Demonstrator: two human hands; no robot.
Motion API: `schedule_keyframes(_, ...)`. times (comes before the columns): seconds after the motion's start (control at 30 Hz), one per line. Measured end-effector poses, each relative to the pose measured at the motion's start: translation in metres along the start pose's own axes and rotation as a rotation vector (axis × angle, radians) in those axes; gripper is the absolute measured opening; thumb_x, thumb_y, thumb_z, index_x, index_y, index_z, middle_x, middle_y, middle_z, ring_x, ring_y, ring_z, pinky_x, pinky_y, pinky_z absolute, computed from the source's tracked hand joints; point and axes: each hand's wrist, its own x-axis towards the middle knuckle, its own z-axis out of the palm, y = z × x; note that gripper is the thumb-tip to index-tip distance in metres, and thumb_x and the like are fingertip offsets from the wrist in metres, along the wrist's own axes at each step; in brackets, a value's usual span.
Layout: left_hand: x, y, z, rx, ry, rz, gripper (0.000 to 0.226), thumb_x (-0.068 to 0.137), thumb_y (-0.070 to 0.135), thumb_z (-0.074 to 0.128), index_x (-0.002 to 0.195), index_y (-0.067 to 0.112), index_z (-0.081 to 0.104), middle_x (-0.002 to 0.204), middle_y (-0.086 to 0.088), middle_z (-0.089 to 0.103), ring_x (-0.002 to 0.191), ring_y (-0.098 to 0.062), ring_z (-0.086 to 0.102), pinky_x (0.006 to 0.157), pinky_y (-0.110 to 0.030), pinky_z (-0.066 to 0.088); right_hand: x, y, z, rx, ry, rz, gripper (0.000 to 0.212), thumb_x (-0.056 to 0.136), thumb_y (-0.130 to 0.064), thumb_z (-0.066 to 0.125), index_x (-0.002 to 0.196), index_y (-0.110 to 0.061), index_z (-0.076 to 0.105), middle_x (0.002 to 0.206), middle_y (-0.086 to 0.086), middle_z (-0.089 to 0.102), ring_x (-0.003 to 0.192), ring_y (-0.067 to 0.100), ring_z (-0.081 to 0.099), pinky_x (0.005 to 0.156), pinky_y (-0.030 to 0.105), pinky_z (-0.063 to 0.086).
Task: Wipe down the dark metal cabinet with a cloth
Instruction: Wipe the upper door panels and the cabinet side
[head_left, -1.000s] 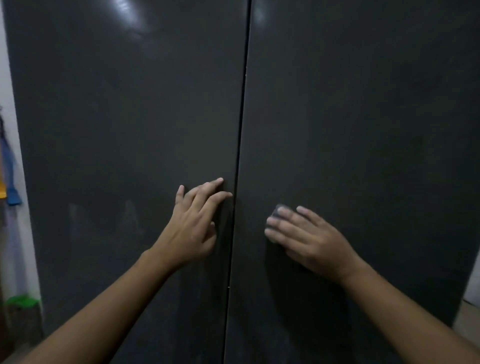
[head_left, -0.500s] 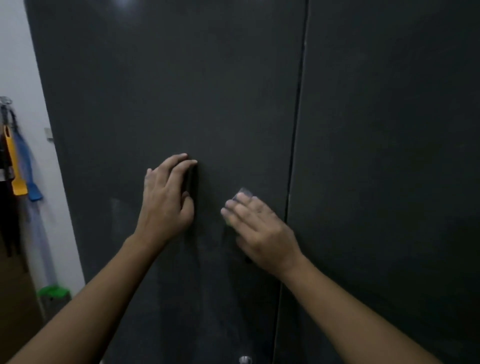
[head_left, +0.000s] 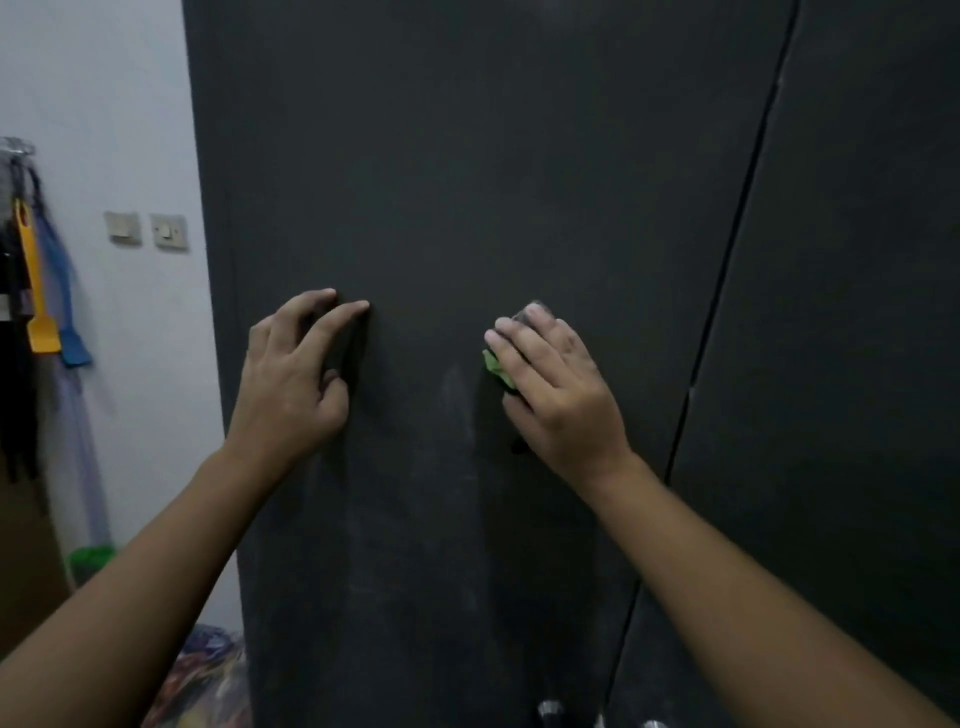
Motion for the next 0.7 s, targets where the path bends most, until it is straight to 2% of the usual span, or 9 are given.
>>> schedule_keyframes(0.07, 0.000, -0.007, -0.003, -0.011, -0.036, 0.016, 0.076, 0.076, 0.009, 0.057, 0.146, 0.035, 0.042, 0.151, 0.003, 0.028, 0.131, -0.029, 0.026, 0.105, -0.039, 0.032, -0.006, -0.031, 0.017, 0.006, 0.036, 0.058, 0.046, 0.088, -0.006, 0.057, 0.135, -0.002, 0.060, 0.141, 0.016, 0.057, 0.138, 0.035, 0.046, 0.113, 0.052, 0.038)
schedule_keyframes(0.1, 0.000, -0.011, -0.004, -0.021, -0.055, 0.021, 0.078, 0.077, 0.006, 0.060, 0.146, 0.035, 0.041, 0.152, 0.004, 0.027, 0.132, -0.028, 0.026, 0.104, -0.037, 0.031, -0.014, -0.045, 0.026, 0.010, 0.008, 0.010, 0.047, 0.089, -0.008, 0.055, 0.135, -0.002, 0.060, 0.142, 0.016, 0.056, 0.138, 0.035, 0.045, 0.113, 0.051, 0.039)
schedule_keyframes(0.23, -0.007, -0.022, -0.008, -0.056, -0.095, 0.043, 0.081, 0.080, 0.002, 0.061, 0.149, 0.038, 0.036, 0.159, 0.018, 0.021, 0.130, -0.022, 0.026, 0.103, -0.033, 0.032, -0.055, -0.080, 0.051, 0.003, -0.240, -0.352, 0.044, 0.098, -0.014, 0.048, 0.141, -0.011, 0.055, 0.148, 0.007, 0.052, 0.142, 0.027, 0.043, 0.117, 0.044, 0.035)
schedule_keyframes(0.3, -0.012, -0.032, -0.012, -0.021, -0.116, 0.046, 0.084, 0.081, 0.001, 0.059, 0.149, 0.043, 0.032, 0.158, 0.029, 0.014, 0.118, -0.015, 0.028, 0.093, -0.029, 0.039, -0.066, -0.084, 0.054, -0.022, -0.389, -0.546, 0.046, 0.099, -0.018, 0.050, 0.144, -0.015, 0.052, 0.150, 0.001, 0.050, 0.145, 0.022, 0.038, 0.121, 0.041, 0.027)
schedule_keyframes(0.4, -0.016, -0.048, -0.016, 0.054, -0.137, 0.082, 0.084, 0.084, 0.003, 0.059, 0.149, 0.047, 0.030, 0.157, 0.033, 0.008, 0.104, -0.014, 0.028, 0.084, -0.026, 0.037, -0.050, -0.067, 0.047, -0.026, -0.427, -0.691, 0.041, 0.101, -0.020, 0.044, 0.140, -0.022, 0.056, 0.145, -0.005, 0.055, 0.143, 0.019, 0.041, 0.120, 0.041, 0.028)
schedule_keyframes(0.47, -0.017, -0.059, -0.017, 0.078, -0.118, 0.105, 0.078, 0.087, 0.006, 0.059, 0.149, 0.046, 0.032, 0.159, 0.028, 0.011, 0.103, -0.017, 0.030, 0.087, -0.026, 0.036, -0.019, -0.051, 0.037, -0.026, -0.300, -0.582, 0.040, 0.099, -0.018, 0.048, 0.137, -0.021, 0.060, 0.143, -0.002, 0.058, 0.140, 0.020, 0.045, 0.116, 0.044, 0.034)
schedule_keyframes(0.53, -0.017, -0.073, -0.014, 0.087, -0.023, 0.071, 0.069, 0.091, 0.012, 0.058, 0.149, 0.041, 0.036, 0.161, 0.017, 0.018, 0.108, -0.022, 0.035, 0.095, -0.027, 0.032, 0.015, -0.043, 0.030, -0.030, -0.166, -0.352, 0.044, 0.091, -0.014, 0.056, 0.135, -0.016, 0.062, 0.142, 0.003, 0.059, 0.139, 0.024, 0.047, 0.114, 0.047, 0.036)
schedule_keyframes(0.63, -0.015, -0.088, -0.009, -0.105, 0.188, -0.188, 0.055, 0.094, 0.025, 0.056, 0.147, 0.029, 0.039, 0.145, -0.005, 0.041, 0.121, -0.026, 0.045, 0.105, -0.035, 0.039, 0.046, -0.064, 0.040, -0.005, -0.034, -0.103, 0.047, 0.084, -0.006, 0.060, 0.131, -0.008, 0.064, 0.137, 0.009, 0.062, 0.136, 0.031, 0.049, 0.114, 0.048, 0.037)
schedule_keyframes(0.7, -0.012, -0.090, -0.009, -0.267, 0.235, -0.366, 0.047, 0.097, 0.025, 0.058, 0.142, 0.025, 0.044, 0.125, -0.003, 0.056, 0.114, -0.019, 0.054, 0.097, -0.033, 0.047, 0.050, -0.087, 0.054, 0.011, 0.008, -0.046, 0.047, 0.083, -0.003, 0.058, 0.130, -0.006, 0.065, 0.135, 0.010, 0.063, 0.134, 0.032, 0.050, 0.114, 0.048, 0.038)
